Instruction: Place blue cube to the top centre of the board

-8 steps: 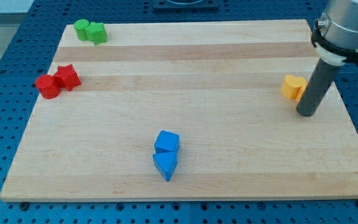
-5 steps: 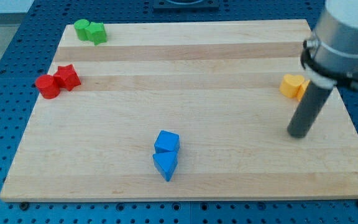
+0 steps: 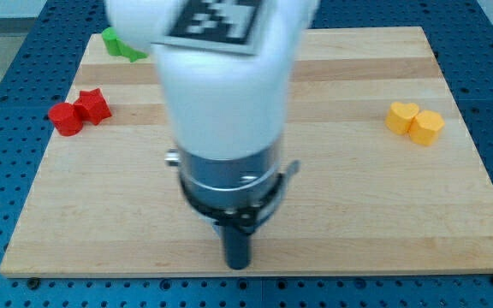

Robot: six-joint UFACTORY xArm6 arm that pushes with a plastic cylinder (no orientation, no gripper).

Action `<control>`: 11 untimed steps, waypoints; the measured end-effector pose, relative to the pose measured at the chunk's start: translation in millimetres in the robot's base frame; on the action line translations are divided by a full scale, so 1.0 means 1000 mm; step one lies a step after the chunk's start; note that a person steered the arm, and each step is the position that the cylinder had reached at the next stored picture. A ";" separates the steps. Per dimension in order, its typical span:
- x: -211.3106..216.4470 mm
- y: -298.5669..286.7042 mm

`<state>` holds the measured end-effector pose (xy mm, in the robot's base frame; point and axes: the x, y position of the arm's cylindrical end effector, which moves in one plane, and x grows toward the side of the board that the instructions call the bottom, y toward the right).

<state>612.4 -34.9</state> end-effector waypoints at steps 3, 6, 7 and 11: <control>-0.088 -0.025; -0.129 0.008; -0.093 0.006; -0.217 0.069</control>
<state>395.1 33.8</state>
